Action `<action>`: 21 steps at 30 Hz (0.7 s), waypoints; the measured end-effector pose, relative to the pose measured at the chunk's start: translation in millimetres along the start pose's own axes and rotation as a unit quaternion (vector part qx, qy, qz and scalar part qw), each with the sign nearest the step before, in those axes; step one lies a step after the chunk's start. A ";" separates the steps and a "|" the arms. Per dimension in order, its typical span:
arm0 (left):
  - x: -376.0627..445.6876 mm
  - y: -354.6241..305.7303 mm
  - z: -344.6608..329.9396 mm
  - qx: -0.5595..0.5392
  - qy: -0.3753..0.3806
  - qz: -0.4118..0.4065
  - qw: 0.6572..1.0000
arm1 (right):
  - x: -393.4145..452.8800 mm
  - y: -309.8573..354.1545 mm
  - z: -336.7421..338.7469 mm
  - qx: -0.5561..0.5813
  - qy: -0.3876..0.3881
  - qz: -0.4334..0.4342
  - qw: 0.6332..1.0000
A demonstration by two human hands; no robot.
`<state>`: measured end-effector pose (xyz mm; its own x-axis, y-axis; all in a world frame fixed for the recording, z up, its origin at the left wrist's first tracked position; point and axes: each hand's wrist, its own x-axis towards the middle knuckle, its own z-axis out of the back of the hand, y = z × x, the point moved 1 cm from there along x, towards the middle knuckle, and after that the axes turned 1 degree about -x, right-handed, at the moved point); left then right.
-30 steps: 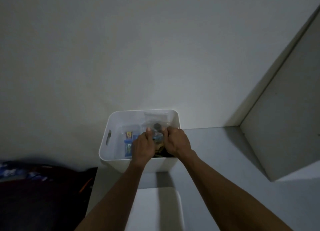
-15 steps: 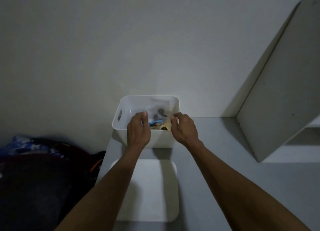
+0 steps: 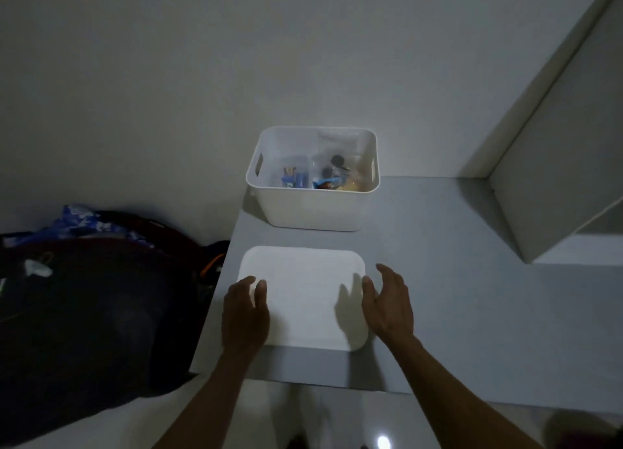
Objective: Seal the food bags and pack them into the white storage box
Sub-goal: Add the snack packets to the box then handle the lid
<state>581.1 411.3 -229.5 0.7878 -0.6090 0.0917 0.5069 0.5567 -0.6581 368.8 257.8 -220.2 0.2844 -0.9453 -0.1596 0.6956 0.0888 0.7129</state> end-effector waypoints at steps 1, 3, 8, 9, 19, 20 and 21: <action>-0.9 11.5 -2.6 0.013 0.013 0.012 1.000 | -3.5 -5.3 -8.7 -0.004 0.007 -0.016 1.000; 2.1 33.8 -11.3 0.032 0.036 0.028 0.998 | -7.2 -14.2 -28.0 -0.014 0.014 -0.038 0.999; 27.9 83.7 -43.0 0.104 0.078 0.033 0.991 | -5.0 -37.8 -79.4 -0.044 -0.029 -0.062 0.997; 32.8 90.8 -48.1 0.111 0.082 0.035 0.990 | -4.7 -41.3 -86.7 -0.065 -0.047 -0.064 0.995; 38.8 107.2 -55.4 0.063 0.036 -0.011 0.997 | -4.2 -39.1 -112.6 0.044 -0.096 -0.108 0.989; 38.6 107.3 -54.2 0.051 0.036 -0.004 0.998 | -3.6 -39.5 -110.9 0.060 -0.091 -0.108 0.988; 37.4 106.9 -52.5 0.038 0.037 0.004 0.999 | -4.2 -40.5 -109.1 0.076 -0.089 -0.107 0.987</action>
<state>646.4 418.4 -335.6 0.7657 -0.6426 0.0285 0.5273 0.6017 -0.5999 411.4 292.4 -322.9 0.0119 -0.9786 -0.2052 0.6162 -0.1545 0.7723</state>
